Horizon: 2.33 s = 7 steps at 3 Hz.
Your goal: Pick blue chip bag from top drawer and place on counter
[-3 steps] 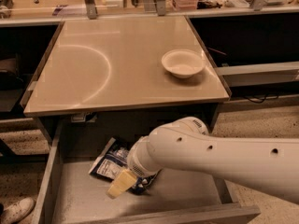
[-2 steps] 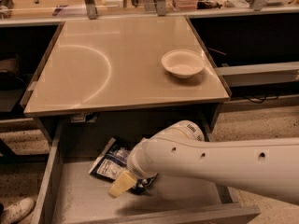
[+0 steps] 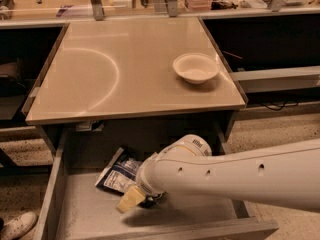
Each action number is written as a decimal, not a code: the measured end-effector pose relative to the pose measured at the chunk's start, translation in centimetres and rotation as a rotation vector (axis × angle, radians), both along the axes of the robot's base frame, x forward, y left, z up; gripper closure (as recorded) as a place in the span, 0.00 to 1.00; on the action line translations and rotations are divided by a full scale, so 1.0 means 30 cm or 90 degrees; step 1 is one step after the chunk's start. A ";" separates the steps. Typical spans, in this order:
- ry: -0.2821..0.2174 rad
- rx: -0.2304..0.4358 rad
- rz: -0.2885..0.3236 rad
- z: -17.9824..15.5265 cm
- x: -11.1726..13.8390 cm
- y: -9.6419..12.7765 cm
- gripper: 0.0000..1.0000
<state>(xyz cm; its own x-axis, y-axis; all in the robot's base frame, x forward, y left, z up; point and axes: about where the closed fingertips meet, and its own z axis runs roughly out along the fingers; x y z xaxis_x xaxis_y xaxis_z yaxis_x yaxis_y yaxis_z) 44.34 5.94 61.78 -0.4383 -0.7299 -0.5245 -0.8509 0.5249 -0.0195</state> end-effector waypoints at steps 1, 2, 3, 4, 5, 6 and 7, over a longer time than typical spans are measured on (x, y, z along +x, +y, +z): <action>0.017 0.013 -0.001 -0.078 0.004 0.039 0.00; 0.019 0.015 -0.001 -0.095 0.003 0.048 0.00; 0.019 0.015 -0.001 -0.095 0.003 0.048 0.18; 0.019 0.015 -0.001 -0.095 0.003 0.048 0.41; 0.018 0.015 -0.001 -0.095 0.003 0.048 0.65; 0.012 0.025 0.008 -0.048 0.006 0.062 0.87; 0.011 0.034 -0.015 0.124 0.013 0.016 1.00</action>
Offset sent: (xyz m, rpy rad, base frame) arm 0.0003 0.0213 -0.0427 0.0316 0.0438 -0.0072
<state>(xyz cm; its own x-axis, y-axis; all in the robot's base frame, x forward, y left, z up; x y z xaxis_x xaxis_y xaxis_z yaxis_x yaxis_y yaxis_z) 44.73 6.42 65.50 -0.4643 -0.6912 -0.5538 -0.8386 0.5442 0.0239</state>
